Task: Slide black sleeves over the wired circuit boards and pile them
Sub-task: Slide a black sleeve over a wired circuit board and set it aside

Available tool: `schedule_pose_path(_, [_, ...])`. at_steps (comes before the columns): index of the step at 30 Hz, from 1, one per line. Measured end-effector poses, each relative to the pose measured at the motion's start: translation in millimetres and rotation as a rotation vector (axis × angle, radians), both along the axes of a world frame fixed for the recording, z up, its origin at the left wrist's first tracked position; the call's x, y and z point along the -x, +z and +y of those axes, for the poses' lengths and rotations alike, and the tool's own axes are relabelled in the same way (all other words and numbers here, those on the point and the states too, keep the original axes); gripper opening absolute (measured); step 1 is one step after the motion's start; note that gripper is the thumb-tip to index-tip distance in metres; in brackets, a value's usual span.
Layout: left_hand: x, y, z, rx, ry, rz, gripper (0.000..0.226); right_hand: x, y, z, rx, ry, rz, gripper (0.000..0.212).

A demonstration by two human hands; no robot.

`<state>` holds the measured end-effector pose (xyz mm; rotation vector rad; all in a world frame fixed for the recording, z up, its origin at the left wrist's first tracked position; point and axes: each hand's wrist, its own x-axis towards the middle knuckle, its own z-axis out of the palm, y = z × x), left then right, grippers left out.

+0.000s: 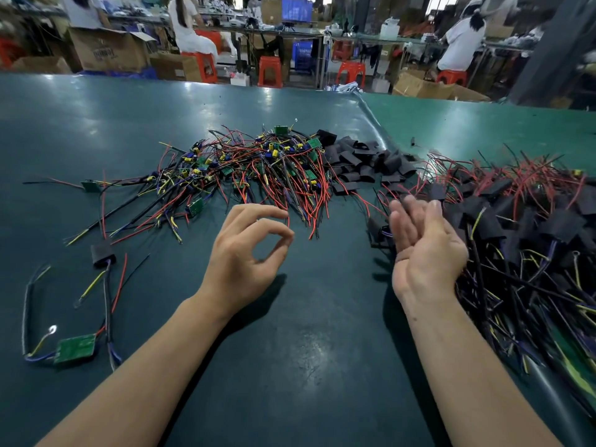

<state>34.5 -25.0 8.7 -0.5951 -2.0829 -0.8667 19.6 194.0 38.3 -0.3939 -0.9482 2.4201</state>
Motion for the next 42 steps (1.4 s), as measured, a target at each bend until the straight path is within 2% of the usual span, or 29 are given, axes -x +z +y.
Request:
schedule_pose_path(4, [0.9,-3.4,-6.0,-0.026,0.034,-0.014,0.003,1.2,-9.3,-8.5,-0.252,0.092,-0.071,0.013])
schedule_pose_path(9, [2.4,-6.5,-10.3,-0.033,0.086,-0.067,0.011,-2.4,-27.6,-27.7,-0.753,0.218,-0.084,0.016])
schedule_pose_path(12, [4.2,-7.0,-10.0,-0.022,0.113,-0.088,0.011,-4.2,-30.8,-32.2,-1.008,0.174,-0.043,0.016])
schedule_pose_path(15, [6.0,-7.6,-7.7,0.026,0.149,-0.176,0.014,-3.8,-28.8,-32.0,-1.000,0.099,-0.034,0.020])
schedule_pose_path(20, [12.5,-10.4,0.0,0.156,0.175,-0.356,0.020,-1.2,-29.8,-29.9,-0.955,0.147,-0.071,0.016])
schedule_pose_path(24, [36.9,3.6,0.6,0.099,0.170,-0.471,0.018,0.1,-31.5,-29.4,-0.967,0.184,-0.082,0.016])
schedule_pose_path(27, [71.7,23.4,11.6,0.108,0.169,-0.502,0.027,1.8,-34.2,-29.1,-0.984,0.199,-0.085,0.017])
schedule_pose_path(31, [124.7,38.9,34.1,0.212,0.377,-0.669,0.042,4.6,-37.2,-28.3,-0.968,0.206,-0.086,0.018])
schedule_pose_path(35, [145.1,33.7,40.4,0.229,0.485,-0.799,0.028,5.2,-40.1,-27.6,-0.975,0.215,-0.078,0.018])
schedule_pose_path(38, [145.2,30.3,42.9,0.122,0.508,-0.833,0.019,6.1,-41.8,-26.4,-0.973,0.212,-0.075,0.019])
schedule_pose_path(40, [140.4,31.2,44.2,-0.074,0.482,-0.835,0.016,6.1,-42.4,-25.9,-0.964,0.217,-0.069,0.019])
schedule_pose_path(42, [125.0,32.5,46.7,-0.290,0.403,-0.747,0.021,5.5,-42.9,-25.4,-0.972,0.222,-0.072,0.018])
